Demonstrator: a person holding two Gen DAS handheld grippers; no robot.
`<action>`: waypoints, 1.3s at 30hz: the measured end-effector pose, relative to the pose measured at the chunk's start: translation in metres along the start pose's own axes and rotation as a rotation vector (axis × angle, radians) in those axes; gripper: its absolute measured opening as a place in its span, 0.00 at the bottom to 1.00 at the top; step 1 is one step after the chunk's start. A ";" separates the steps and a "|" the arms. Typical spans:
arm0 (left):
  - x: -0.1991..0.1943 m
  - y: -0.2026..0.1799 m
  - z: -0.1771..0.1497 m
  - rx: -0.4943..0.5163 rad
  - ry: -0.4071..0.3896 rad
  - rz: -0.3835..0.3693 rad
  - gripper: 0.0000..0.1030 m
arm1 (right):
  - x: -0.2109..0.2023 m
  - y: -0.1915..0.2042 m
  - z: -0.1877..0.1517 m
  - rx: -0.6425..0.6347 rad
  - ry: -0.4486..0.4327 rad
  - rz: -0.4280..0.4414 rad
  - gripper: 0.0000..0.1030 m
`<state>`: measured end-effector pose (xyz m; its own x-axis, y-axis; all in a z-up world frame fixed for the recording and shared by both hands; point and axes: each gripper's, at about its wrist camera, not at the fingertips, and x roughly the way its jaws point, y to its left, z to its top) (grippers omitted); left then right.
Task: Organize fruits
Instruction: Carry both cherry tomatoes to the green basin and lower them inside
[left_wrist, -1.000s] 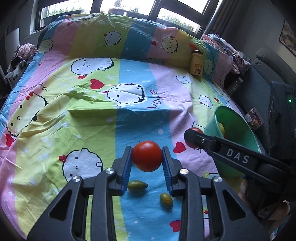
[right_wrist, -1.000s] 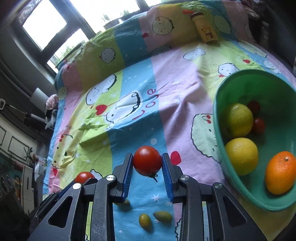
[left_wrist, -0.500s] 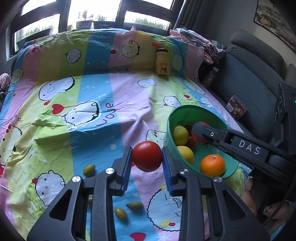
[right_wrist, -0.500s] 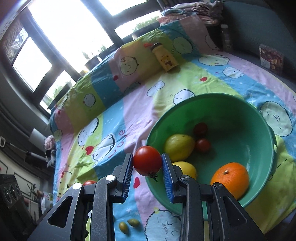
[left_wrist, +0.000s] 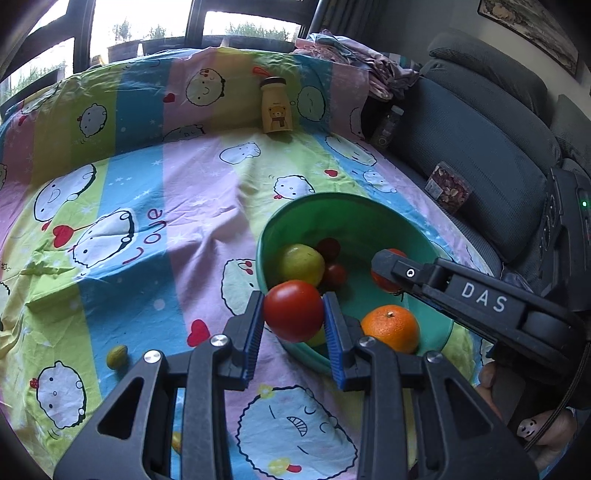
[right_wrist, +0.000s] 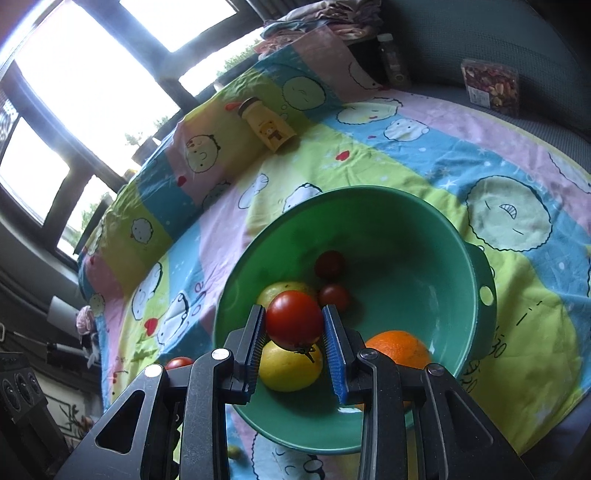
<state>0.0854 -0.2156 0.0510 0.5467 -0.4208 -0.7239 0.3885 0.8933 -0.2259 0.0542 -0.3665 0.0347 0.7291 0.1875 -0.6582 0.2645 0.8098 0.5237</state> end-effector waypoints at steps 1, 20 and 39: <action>0.003 -0.002 0.000 0.003 0.007 -0.008 0.30 | 0.000 -0.003 0.001 0.006 0.001 -0.004 0.32; 0.034 -0.022 0.000 0.025 0.090 -0.085 0.30 | 0.006 -0.030 0.004 0.073 0.023 -0.068 0.32; 0.046 -0.029 -0.002 0.038 0.124 -0.120 0.30 | 0.006 -0.037 0.006 0.089 0.016 -0.087 0.33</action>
<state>0.0978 -0.2606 0.0229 0.4002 -0.4989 -0.7687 0.4745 0.8304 -0.2920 0.0525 -0.3985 0.0148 0.6913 0.1283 -0.7111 0.3814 0.7711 0.5099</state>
